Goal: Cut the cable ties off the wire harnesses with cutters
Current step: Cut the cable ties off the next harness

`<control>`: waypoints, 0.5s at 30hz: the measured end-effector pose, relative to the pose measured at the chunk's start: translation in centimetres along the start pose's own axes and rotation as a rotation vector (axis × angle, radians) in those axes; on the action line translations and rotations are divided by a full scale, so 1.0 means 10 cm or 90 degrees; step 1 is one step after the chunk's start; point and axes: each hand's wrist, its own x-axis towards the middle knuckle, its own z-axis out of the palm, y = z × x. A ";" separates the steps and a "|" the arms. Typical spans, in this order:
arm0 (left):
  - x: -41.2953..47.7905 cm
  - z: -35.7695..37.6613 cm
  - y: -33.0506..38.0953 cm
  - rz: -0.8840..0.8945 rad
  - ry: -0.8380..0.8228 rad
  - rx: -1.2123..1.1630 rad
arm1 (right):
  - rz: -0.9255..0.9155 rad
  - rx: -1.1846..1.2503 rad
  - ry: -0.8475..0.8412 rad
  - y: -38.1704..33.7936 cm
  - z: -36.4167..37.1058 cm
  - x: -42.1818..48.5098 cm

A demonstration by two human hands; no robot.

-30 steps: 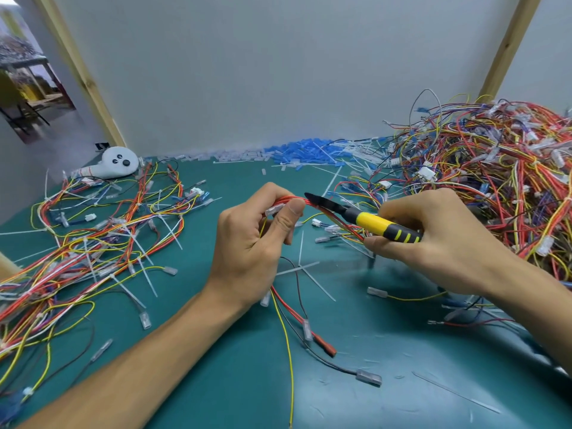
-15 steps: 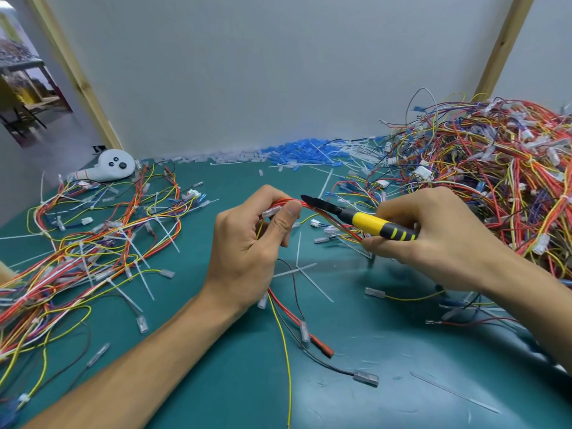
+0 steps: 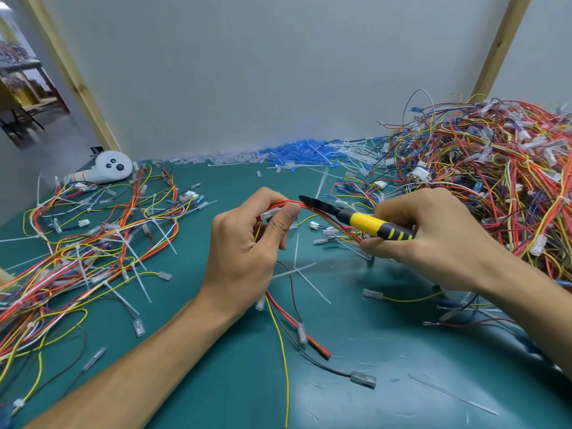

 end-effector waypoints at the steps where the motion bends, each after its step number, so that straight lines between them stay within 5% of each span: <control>1: 0.00 0.00 0.00 -0.001 0.000 -0.003 | 0.001 0.005 0.005 0.01 0.00 0.00; 15: 0.00 -0.01 0.00 0.000 0.000 -0.003 | -0.046 0.029 -0.025 0.02 0.00 0.00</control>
